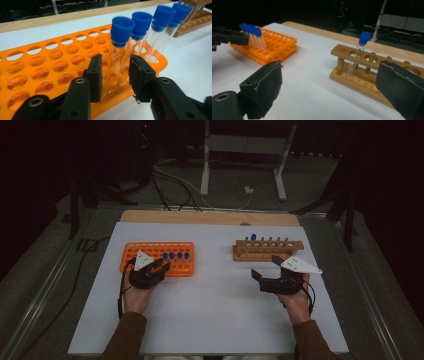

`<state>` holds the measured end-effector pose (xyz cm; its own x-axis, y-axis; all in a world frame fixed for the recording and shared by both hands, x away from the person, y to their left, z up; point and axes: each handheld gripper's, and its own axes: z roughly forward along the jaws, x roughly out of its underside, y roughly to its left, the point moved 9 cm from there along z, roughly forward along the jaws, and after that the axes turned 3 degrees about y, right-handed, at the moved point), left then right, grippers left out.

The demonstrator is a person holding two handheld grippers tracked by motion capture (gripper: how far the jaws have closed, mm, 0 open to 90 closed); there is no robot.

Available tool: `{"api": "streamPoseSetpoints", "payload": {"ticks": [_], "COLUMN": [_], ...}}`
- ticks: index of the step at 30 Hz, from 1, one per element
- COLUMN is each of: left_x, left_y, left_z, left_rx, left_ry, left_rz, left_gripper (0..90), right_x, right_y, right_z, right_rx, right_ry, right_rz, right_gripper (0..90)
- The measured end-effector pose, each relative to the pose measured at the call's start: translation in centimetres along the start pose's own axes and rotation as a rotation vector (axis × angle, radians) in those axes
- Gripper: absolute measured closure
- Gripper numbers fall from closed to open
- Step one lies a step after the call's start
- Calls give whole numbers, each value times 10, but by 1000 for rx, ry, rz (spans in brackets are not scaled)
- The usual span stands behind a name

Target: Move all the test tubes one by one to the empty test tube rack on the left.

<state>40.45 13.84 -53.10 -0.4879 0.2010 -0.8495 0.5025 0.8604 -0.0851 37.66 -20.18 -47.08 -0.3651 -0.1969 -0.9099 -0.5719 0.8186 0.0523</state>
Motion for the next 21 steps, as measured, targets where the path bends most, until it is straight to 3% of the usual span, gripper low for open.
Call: {"api": "streamPoseSetpoints", "payload": {"ticks": [8, 10, 15, 21], "left_x": [-8, -9, -8, -3], "left_y": [-6, -6, -7, -8], "left_z": [-24, -29, -42, -53], "left_rx": [63, 70, 35, 16], "left_ry": [-68, -79, -98, -117], "left_rz": [-35, -44, -42, -32], "left_gripper": [468, 380, 188, 55], "right_x": [-9, -12, -18, -23], "right_y": [-11, -15, -20, -24], "right_z": [8, 12, 21, 35], "right_rx": [29, 34, 38, 49], "right_ry": [15, 16, 24, 39], "right_rz": [10, 17, 45, 56], "right_gripper": [68, 68, 68, 68]}}
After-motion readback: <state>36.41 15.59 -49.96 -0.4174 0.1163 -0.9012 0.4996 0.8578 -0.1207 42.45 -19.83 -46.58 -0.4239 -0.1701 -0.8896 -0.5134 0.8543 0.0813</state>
